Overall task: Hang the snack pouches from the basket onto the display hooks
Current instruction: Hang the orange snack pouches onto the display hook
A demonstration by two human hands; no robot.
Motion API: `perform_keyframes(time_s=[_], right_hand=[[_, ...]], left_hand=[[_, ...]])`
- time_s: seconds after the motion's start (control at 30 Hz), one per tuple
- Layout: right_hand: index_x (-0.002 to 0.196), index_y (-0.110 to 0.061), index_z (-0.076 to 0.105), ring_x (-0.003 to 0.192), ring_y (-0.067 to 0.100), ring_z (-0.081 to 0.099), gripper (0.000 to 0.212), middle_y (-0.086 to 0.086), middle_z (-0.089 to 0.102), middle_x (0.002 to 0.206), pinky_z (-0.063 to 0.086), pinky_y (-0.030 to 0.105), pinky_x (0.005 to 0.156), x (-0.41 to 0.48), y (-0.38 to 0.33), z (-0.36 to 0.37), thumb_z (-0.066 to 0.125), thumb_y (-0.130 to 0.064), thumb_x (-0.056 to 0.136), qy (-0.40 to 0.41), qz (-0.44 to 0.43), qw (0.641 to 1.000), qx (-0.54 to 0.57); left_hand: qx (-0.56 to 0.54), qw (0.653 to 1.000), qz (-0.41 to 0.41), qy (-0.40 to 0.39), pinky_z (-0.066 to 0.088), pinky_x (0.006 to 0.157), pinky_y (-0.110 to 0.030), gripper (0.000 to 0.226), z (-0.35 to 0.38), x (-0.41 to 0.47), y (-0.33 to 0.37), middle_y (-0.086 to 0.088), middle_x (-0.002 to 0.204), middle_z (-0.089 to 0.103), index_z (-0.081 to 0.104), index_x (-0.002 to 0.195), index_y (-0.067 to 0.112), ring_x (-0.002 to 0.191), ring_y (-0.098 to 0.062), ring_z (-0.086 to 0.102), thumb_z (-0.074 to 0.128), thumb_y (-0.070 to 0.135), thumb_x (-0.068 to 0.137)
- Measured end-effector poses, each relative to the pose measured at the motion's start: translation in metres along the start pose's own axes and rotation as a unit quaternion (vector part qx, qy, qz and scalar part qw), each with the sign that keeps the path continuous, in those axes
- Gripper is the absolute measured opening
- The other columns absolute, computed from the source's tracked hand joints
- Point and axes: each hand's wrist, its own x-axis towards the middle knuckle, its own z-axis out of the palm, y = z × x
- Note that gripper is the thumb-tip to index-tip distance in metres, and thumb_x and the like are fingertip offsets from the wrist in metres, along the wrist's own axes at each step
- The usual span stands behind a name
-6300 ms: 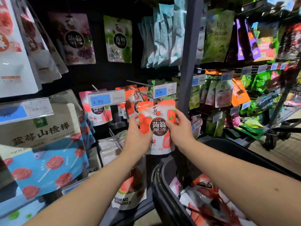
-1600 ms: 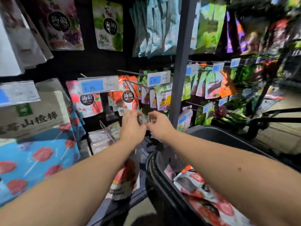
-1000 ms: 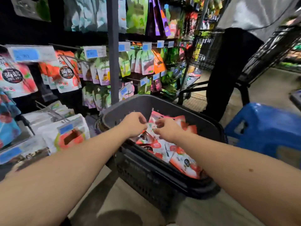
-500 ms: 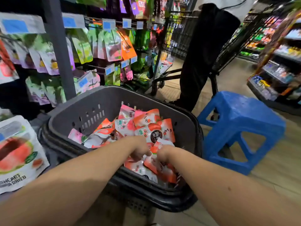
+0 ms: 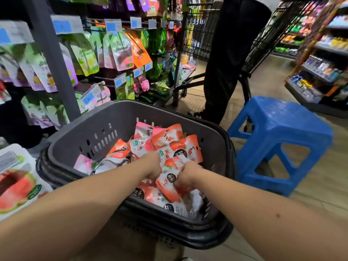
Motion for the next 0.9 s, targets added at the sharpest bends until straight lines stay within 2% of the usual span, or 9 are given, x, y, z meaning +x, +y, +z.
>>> perform_keyframes(time_s=[0.1, 0.2, 0.27, 0.5, 0.57, 0.63, 0.7, 0.77, 0.9], right_hand=[[0.131, -0.016, 0.046, 0.126, 0.031, 0.048, 0.061, 0.01, 0.046, 0.139, 0.051, 0.043, 0.097, 0.002, -0.002, 0.0, 0.075, -0.025, 0.079, 0.15, -0.072, 0.979, -0.116], [0.159, -0.023, 0.018, 0.152, 0.032, 0.015, 0.091, 0.005, 0.022, 0.162, 0.023, 0.053, 0.122, 0.001, -0.01, 0.0, 0.07, -0.018, 0.084, 0.142, -0.187, 0.956, -0.173], [0.155, -0.024, 0.029, 0.151, 0.031, 0.019, 0.081, 0.003, 0.031, 0.158, 0.017, 0.056, 0.122, 0.002, -0.017, 0.001, 0.07, -0.019, 0.085, 0.138, -0.213, 0.95, -0.179], [0.111, -0.025, 0.059, 0.12, 0.025, 0.048, 0.054, 0.001, 0.056, 0.12, 0.041, 0.041, 0.098, 0.008, -0.025, -0.015, 0.085, -0.052, 0.073, 0.196, -0.237, 0.94, -0.148], [0.116, -0.025, 0.057, 0.114, 0.028, 0.059, 0.053, 0.001, 0.063, 0.117, 0.048, 0.038, 0.092, 0.011, -0.023, -0.011, 0.086, -0.045, 0.076, 0.17, -0.211, 0.959, -0.079], [0.135, -0.019, 0.053, 0.117, 0.029, 0.06, 0.066, 0.005, 0.064, 0.126, 0.049, 0.037, 0.096, 0.015, -0.018, -0.012, 0.084, -0.041, 0.081, 0.159, -0.145, 0.976, 0.022], [0.136, -0.013, 0.053, 0.118, 0.03, 0.061, 0.067, 0.008, 0.063, 0.129, 0.05, 0.035, 0.098, 0.023, -0.009, -0.013, 0.084, -0.038, 0.082, 0.165, -0.063, 0.974, 0.142], [0.132, -0.008, 0.058, 0.119, 0.033, 0.062, 0.063, 0.012, 0.064, 0.13, 0.05, 0.039, 0.103, 0.031, 0.0, -0.017, 0.083, -0.035, 0.081, 0.188, 0.022, 0.948, 0.257], [0.141, 0.003, 0.045, 0.13, 0.033, 0.055, 0.057, 0.016, 0.054, 0.143, 0.046, 0.036, 0.109, 0.046, 0.01, -0.022, 0.066, -0.025, 0.096, 0.133, 0.148, 0.923, 0.328]], left_hand=[[0.089, 0.992, 0.062, 0.058, 0.056, 0.085, -0.039, 0.029, -0.011, -0.005, -0.006, -0.01, 0.114, 0.067, 0.06, 0.113, 0.018, 0.102, -0.032, 0.064, 0.056, 0.001, 0.09], [0.089, 0.986, 0.107, 0.092, 0.052, 0.074, -0.035, 0.028, -0.021, -0.004, -0.017, 0.001, 0.088, 0.062, 0.046, 0.077, 0.026, 0.087, -0.028, 0.061, 0.052, 0.0, 0.087], [0.075, 0.981, 0.133, 0.116, 0.045, 0.069, -0.032, 0.029, -0.03, -0.007, -0.023, 0.008, 0.079, 0.056, 0.044, 0.071, 0.025, 0.082, -0.022, 0.056, 0.052, 0.003, 0.088], [-0.122, 0.964, 0.123, 0.2, 0.04, 0.056, -0.027, 0.017, -0.042, -0.02, -0.049, 0.003, 0.071, 0.063, 0.056, 0.082, 0.024, 0.063, -0.019, 0.058, 0.064, 0.012, 0.09], [-0.214, 0.96, 0.067, 0.168, 0.044, 0.053, -0.026, 0.024, -0.042, -0.014, -0.057, -0.003, 0.078, 0.071, 0.057, 0.103, 0.02, 0.056, -0.015, 0.059, 0.072, 0.02, 0.085], [-0.267, 0.957, 0.021, 0.109, 0.057, 0.064, -0.033, 0.049, -0.046, -0.004, -0.059, -0.012, 0.098, 0.074, 0.05, 0.118, 0.018, 0.071, -0.022, 0.07, 0.077, 0.031, 0.081], [-0.281, 0.957, -0.007, 0.076, 0.059, 0.068, -0.036, 0.041, -0.05, 0.009, -0.055, -0.017, 0.107, 0.069, 0.05, 0.119, 0.015, 0.088, -0.031, 0.073, 0.073, 0.025, 0.087], [-0.222, 0.972, 0.008, 0.073, 0.056, 0.068, -0.031, 0.019, -0.05, 0.021, -0.045, -0.016, 0.101, 0.068, 0.062, 0.112, 0.005, 0.092, -0.034, 0.071, 0.062, 0.01, 0.093], [-0.072, 0.993, 0.053, 0.078, 0.051, 0.084, -0.029, 0.031, -0.039, 0.047, -0.02, -0.007, 0.12, 0.067, 0.065, 0.122, 0.01, 0.107, -0.026, 0.065, 0.058, 0.003, 0.093]])
